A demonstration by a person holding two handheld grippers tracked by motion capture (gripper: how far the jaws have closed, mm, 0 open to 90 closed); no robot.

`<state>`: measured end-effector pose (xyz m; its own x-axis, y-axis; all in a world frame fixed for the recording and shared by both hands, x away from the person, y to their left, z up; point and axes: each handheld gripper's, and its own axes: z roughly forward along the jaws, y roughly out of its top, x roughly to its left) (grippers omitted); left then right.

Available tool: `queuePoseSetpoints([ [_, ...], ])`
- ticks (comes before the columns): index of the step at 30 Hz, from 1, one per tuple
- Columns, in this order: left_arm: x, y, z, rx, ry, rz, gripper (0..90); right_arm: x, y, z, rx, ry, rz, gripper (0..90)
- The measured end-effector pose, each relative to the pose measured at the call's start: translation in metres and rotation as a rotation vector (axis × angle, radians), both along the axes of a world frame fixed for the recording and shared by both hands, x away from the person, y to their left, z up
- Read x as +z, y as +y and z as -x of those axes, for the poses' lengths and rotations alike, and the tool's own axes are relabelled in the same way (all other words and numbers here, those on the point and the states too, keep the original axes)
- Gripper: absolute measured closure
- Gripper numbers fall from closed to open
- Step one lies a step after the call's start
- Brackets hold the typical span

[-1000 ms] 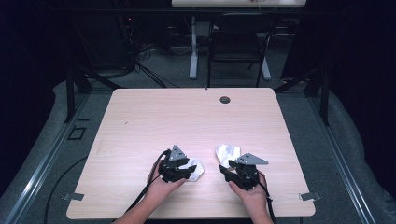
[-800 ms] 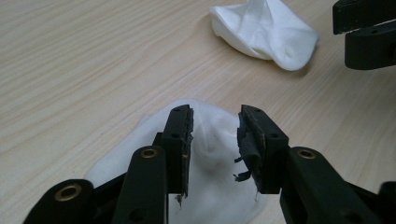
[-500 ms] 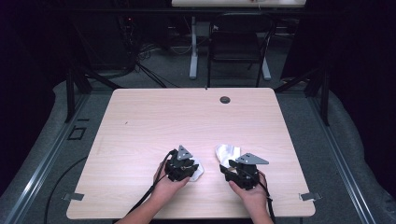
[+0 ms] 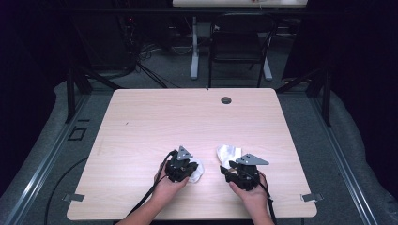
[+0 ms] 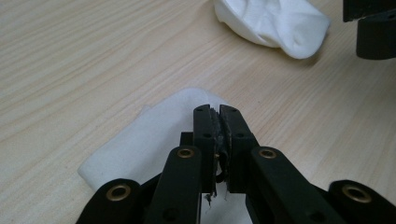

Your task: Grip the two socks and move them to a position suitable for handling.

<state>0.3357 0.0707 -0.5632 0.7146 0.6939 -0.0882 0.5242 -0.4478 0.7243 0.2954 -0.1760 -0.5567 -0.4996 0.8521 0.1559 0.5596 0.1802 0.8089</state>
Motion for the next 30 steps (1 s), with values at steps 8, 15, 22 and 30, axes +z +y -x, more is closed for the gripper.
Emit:
queuePoseSetpoints([
  [8,0.012,0.009,0.004,0.000,-0.015,0.054,87.0,-0.001,0.005,-0.001,-0.001,0.001,0.008,54.5],
  [15,0.026,0.026,0.009,-0.001,-0.041,0.091,87.2,0.001,0.026,-0.004,0.048,0.005,0.046,63.1],
  [22,0.030,0.040,0.009,0.014,-0.041,0.117,87.2,-0.003,0.059,-0.018,0.145,0.044,0.073,89.5],
  [30,0.028,0.039,0.010,0.005,-0.039,0.114,87.2,-0.014,0.082,-0.026,0.183,0.038,0.090,89.9],
])
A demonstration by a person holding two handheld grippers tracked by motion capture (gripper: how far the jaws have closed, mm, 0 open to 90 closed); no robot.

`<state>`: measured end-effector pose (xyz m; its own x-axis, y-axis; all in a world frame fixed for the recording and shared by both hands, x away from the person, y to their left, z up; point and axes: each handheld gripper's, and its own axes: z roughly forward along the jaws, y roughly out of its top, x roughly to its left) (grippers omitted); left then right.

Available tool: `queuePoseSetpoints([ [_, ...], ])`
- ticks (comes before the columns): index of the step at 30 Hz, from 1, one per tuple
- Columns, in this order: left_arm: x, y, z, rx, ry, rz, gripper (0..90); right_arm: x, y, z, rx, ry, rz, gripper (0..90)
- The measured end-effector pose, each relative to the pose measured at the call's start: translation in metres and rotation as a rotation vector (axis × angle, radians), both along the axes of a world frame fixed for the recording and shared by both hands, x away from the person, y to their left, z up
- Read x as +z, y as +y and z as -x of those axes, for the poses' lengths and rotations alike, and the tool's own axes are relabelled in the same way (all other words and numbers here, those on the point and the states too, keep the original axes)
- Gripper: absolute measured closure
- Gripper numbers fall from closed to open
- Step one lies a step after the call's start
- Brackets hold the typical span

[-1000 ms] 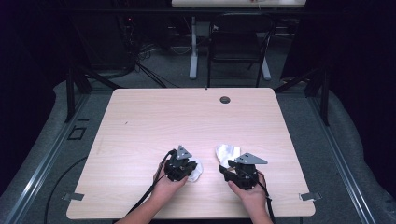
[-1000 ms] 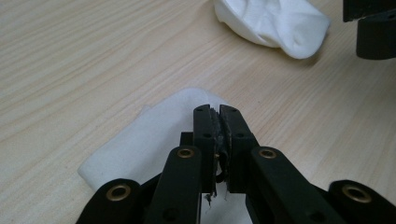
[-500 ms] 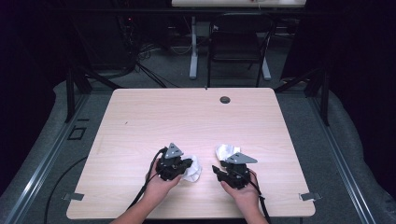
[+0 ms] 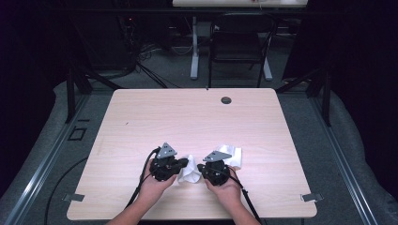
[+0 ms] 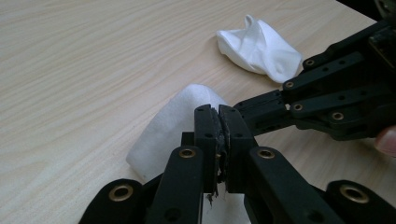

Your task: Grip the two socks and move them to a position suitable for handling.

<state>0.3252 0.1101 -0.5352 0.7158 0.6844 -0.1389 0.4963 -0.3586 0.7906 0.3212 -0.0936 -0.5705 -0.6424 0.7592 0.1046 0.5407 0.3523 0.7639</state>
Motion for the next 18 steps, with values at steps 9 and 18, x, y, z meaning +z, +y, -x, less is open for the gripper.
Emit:
queuePoseSetpoints([
  [9,0.000,0.002,0.000,0.003,0.001,0.001,87.2,-0.009,0.005,-0.004,0.019,0.027,0.045,90.0],
  [18,0.007,0.023,0.013,0.027,-0.002,-0.004,87.2,-0.006,-0.002,0.008,0.041,0.061,0.106,90.0],
])
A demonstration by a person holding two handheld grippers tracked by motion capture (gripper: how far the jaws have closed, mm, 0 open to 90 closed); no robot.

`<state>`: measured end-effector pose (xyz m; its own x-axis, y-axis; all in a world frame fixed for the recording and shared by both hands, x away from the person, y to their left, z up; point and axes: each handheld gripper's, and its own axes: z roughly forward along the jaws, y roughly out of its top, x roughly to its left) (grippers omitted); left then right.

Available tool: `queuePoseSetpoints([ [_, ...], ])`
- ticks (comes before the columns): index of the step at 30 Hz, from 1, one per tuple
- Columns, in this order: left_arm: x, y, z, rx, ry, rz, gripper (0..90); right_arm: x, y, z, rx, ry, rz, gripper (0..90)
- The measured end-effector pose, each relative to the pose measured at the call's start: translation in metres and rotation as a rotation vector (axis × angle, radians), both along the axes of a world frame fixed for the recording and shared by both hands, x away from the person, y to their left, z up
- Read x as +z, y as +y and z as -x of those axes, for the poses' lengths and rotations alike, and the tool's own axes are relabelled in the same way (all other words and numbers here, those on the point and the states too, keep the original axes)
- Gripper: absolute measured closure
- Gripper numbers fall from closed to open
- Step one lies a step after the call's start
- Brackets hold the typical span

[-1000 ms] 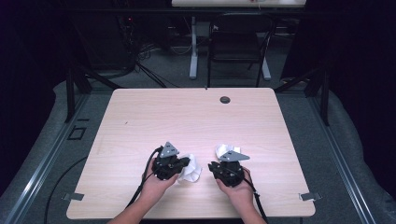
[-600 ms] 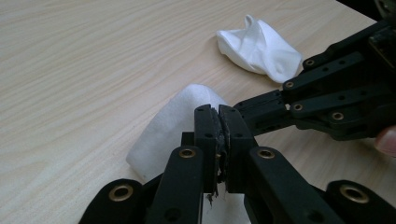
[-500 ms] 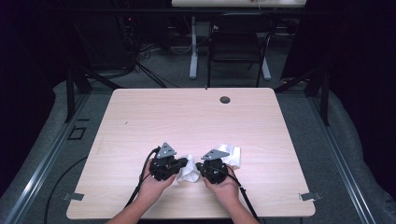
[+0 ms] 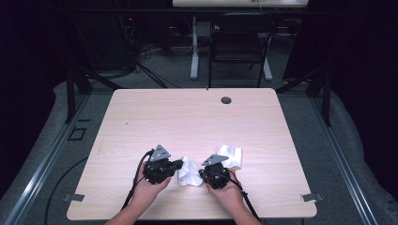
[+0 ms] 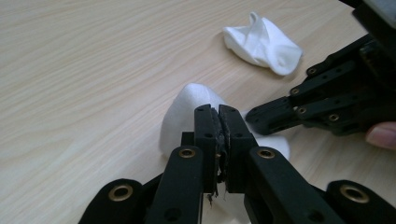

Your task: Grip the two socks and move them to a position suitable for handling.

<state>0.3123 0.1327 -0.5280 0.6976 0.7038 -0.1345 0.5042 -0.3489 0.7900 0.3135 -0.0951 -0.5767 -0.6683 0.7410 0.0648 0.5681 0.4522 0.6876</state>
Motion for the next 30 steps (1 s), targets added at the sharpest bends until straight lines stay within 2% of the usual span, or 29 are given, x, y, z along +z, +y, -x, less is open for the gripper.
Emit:
queuePoseSetpoints([
  [2,0.000,0.004,0.002,0.010,0.003,0.007,87.1,0.001,-0.001,0.002,-0.003,-0.003,0.010,90.0],
  [3,-0.001,0.011,0.005,0.010,0.020,0.010,87.1,0.003,-0.003,0.007,0.001,0.002,0.042,90.0],
  [6,-0.005,0.017,0.008,0.016,0.033,0.005,86.8,0.003,-0.005,0.011,-0.007,0.014,0.025,90.0],
  [8,-0.015,0.025,0.011,0.024,0.053,-0.020,86.1,0.001,-0.008,0.014,-0.015,0.017,0.002,90.0],
  [12,-0.024,0.033,0.012,0.044,0.069,-0.024,84.1,0.000,-0.009,0.014,-0.019,0.017,-0.013,90.0],
  [14,-0.027,0.040,0.012,0.056,0.080,-0.023,77.7,0.000,-0.009,0.013,-0.025,0.021,-0.023,90.0],
  [15,-0.028,0.042,0.012,0.057,0.086,-0.037,77.7,0.000,-0.009,0.013,-0.025,0.021,-0.023,90.0],
  [17,-0.029,0.046,0.012,0.080,0.077,-0.049,76.1,0.000,-0.008,0.014,-0.023,0.016,-0.014,90.0],
  [18,-0.028,0.048,0.012,0.089,0.070,-0.042,75.0,0.000,-0.008,0.014,-0.021,0.012,-0.010,90.0],
  [20,-0.020,0.051,0.013,0.085,0.050,-0.009,72.5,0.000,-0.008,0.015,-0.017,0.007,-0.005,90.0],
  [21,-0.013,0.051,0.015,0.076,0.021,0.026,69.5,0.001,-0.008,0.015,-0.016,0.014,-0.004,90.0],
  [22,-0.009,0.050,0.017,0.060,0.008,0.044,67.7,0.001,-0.008,0.016,-0.016,0.017,-0.007,90.0],
  [23,-0.009,0.050,0.017,0.060,0.008,0.044,66.2,0.001,-0.008,0.016,-0.016,0.017,-0.007,90.0],
  [24,-0.005,0.048,0.018,0.044,-0.009,0.052,66.2,0.001,-0.009,0.016,-0.017,0.020,-0.007,90.0],
  [25,-0.003,0.045,0.019,0.032,-0.017,0.045,65.7,0.001,-0.009,0.016,-0.014,0.023,-0.008,90.0],
  [28,-0.007,0.037,0.017,0.015,-0.004,0.030,65.2,0.001,-0.010,0.016,-0.016,0.031,-0.016,90.0],
  [29,-0.013,0.030,0.016,-0.006,0.005,-0.003,64.4,0.000,-0.010,0.015,-0.017,0.033,-0.020,90.0],
  [30,-0.016,0.027,0.015,-0.008,0.004,-0.018,64.2,0.000,-0.010,0.015,-0.018,0.032,-0.021,90.0],
])
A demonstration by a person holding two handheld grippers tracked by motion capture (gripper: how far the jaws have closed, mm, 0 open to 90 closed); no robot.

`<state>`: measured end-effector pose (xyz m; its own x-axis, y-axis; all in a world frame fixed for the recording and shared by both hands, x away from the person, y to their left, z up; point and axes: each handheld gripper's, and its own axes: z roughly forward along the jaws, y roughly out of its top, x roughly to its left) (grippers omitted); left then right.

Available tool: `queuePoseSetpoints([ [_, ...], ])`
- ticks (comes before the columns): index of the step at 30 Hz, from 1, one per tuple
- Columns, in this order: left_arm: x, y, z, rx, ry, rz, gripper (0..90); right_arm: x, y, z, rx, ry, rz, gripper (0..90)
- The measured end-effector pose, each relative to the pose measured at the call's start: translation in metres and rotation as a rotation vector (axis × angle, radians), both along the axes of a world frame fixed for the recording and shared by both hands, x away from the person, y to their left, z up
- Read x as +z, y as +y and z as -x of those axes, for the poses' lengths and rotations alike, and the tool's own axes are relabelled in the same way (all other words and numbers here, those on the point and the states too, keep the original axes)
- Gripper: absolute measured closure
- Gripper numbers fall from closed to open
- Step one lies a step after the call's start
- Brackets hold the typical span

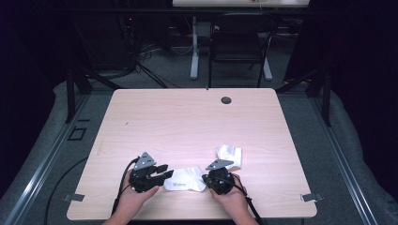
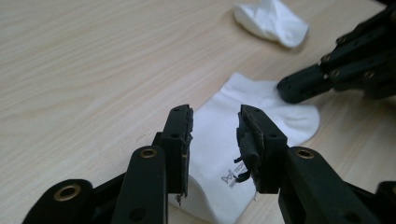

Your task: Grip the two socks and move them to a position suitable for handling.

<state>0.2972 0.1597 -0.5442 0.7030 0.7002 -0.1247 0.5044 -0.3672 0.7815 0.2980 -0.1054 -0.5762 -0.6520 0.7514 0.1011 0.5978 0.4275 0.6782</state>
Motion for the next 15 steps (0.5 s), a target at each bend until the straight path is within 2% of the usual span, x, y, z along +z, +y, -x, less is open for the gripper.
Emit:
queuePoseSetpoints([
  [1,0.000,0.000,0.000,0.000,0.000,0.000,64.1,0.000,0.000,0.000,0.000,0.000,0.000,90.0],
  [3,-0.005,-0.002,-0.002,-0.007,0.013,-0.027,63.7,0.000,0.000,0.000,0.001,-0.003,0.002,90.0],
  [4,-0.008,-0.002,-0.002,0.013,0.023,-0.040,63.0,0.000,0.000,0.000,0.002,-0.004,-0.003,90.0],
  [7,-0.010,0.002,-0.002,0.018,0.033,-0.058,61.9,-0.001,0.000,0.000,-0.002,-0.004,-0.008,90.0],
  [10,-0.015,0.009,-0.001,0.023,0.068,-0.076,60.5,0.000,-0.001,0.001,-0.002,-0.001,0.000,90.0],
  [15,-0.019,0.015,0.000,0.028,0.076,-0.105,57.9,0.000,-0.002,0.002,0.000,0.003,-0.001,90.0],
])
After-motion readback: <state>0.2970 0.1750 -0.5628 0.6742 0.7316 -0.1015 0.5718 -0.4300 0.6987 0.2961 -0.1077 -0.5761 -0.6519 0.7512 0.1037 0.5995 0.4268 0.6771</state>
